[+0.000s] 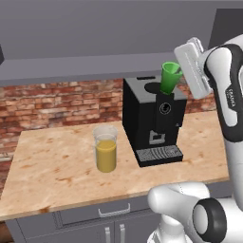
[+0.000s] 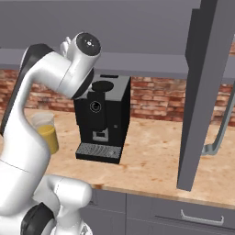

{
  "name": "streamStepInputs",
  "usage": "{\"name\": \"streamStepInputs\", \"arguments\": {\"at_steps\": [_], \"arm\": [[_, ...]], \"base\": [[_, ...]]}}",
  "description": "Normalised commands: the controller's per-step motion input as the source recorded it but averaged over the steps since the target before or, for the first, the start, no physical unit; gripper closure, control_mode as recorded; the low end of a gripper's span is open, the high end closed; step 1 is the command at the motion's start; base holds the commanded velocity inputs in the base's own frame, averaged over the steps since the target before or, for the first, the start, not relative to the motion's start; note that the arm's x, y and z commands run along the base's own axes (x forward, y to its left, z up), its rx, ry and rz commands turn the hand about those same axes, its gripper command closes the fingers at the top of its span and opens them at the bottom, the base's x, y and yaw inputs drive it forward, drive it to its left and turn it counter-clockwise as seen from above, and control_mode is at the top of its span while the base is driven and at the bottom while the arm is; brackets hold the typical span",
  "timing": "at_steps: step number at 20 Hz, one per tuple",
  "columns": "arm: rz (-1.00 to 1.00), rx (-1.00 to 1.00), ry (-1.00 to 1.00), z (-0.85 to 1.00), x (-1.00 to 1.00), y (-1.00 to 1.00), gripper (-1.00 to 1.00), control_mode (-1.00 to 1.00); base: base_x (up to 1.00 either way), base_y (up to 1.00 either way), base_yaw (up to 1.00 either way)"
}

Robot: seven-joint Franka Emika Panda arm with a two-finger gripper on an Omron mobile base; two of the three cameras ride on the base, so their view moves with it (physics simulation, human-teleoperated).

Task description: There is a tray on the dining counter. Grab the cup, mug, and pitcher and place them on the tray. The pitcher may be placed next to the tray if it cannot fit the tray.

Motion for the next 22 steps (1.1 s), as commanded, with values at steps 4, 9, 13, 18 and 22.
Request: {"name": "streamStepInputs", "arguments": {"at_steps": [4, 9, 13, 18, 22], "arm": [[0.06, -0.03, 0.05, -0.07, -0.03, 0.05, 1.0, -1.0], [0.02, -0.09, 0.0, -0.26, -0.15, 0.0, 1.0, -1.0], [0.01, -0.12, 0.0, -0.25, -0.32, 0.0, 1.0, -1.0], [0.03, -0.04, 0.0, -0.11, -0.24, 0.0, 1.0, -1.0], [0.03, -0.02, 0.0, -0.11, -0.22, 0.0, 1.0, -1.0]], "base": [[0.0, 0.0, 0.0], [0.0, 0.0, 0.0], [0.0, 0.0, 0.0], [0.0, 0.0, 0.0], [0.0, 0.0, 0.0]]}}
